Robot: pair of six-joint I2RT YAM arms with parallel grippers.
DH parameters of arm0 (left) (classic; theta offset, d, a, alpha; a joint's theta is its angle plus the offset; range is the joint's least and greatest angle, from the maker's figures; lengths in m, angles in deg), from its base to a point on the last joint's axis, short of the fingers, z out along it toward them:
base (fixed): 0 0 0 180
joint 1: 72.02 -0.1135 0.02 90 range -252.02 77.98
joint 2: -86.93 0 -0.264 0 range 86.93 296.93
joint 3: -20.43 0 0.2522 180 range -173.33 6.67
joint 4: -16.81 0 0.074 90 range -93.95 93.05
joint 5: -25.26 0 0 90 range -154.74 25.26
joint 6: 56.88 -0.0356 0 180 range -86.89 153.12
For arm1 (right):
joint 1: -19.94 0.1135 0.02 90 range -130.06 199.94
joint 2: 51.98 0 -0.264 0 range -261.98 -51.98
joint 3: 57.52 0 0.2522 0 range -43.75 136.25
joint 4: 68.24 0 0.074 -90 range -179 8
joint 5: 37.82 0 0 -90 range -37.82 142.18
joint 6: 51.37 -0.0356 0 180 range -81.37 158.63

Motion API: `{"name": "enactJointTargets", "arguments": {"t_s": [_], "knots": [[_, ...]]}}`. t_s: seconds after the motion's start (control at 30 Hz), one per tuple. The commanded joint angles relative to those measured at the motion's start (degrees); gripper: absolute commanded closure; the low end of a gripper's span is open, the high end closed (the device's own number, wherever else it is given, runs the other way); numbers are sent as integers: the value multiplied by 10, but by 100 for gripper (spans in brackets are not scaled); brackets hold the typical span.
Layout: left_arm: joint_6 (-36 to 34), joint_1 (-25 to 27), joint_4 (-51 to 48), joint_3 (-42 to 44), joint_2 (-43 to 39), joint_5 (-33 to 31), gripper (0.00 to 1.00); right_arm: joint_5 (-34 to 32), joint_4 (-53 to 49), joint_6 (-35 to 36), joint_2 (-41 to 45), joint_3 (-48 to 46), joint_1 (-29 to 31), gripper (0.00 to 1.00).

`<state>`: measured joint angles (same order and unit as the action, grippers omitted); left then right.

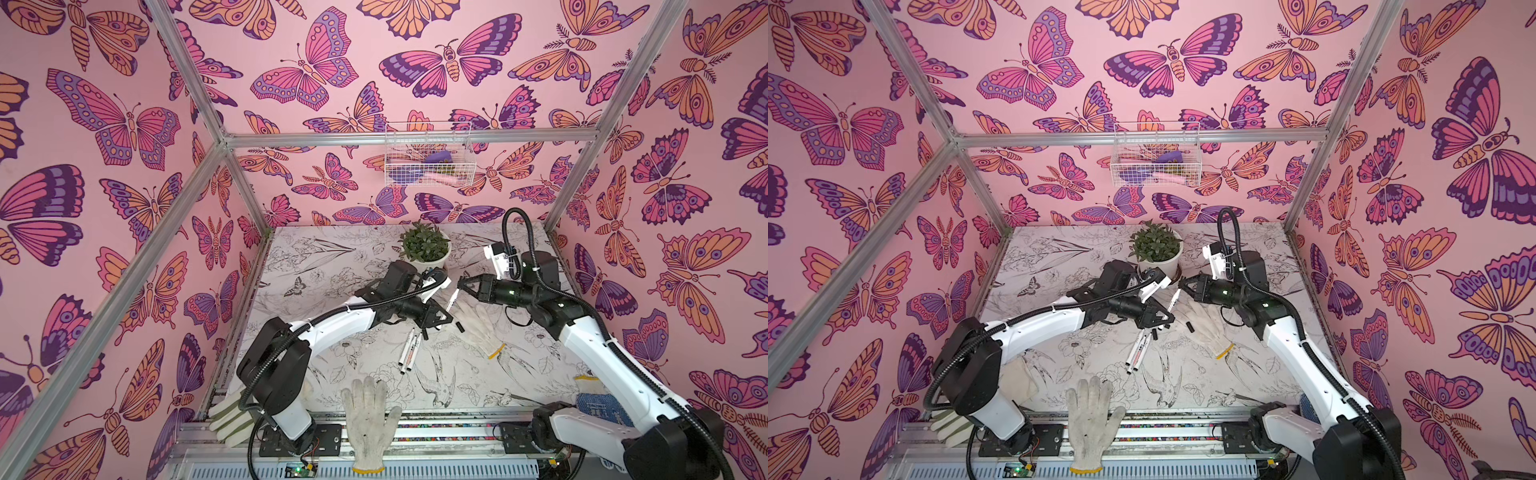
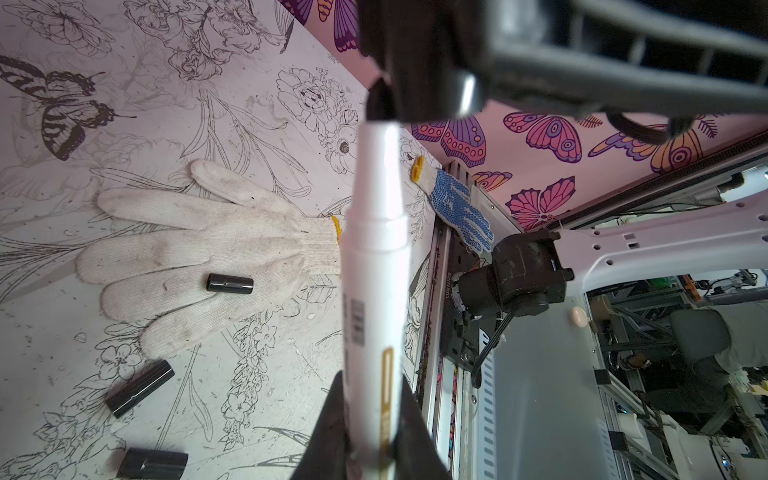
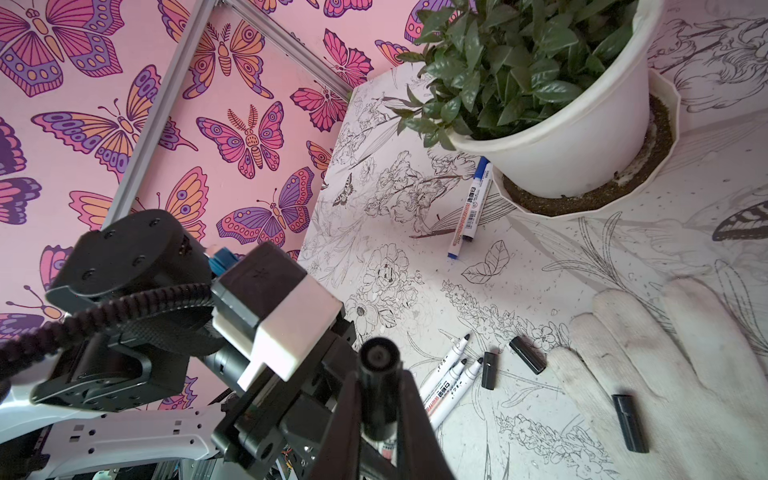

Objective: Insert the pens into the pen caps

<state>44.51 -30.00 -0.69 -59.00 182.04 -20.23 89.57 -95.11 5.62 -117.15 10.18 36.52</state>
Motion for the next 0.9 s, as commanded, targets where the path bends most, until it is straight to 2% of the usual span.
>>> {"name": "enactJointTargets", "arguments": {"t_s": [0.0,0.4,0.53,0.87], "knots": [[-4,1,-4,-13,11,5,100,6,6,9,-8,5,3,100],[13,-4,13,-8,3,-8,100,-2,-26,32,9,-8,15,100],[13,-6,20,-4,-1,-7,100,-42,-36,48,11,-3,14,100],[13,-4,19,8,3,3,100,-57,11,35,5,28,11,100]]}}
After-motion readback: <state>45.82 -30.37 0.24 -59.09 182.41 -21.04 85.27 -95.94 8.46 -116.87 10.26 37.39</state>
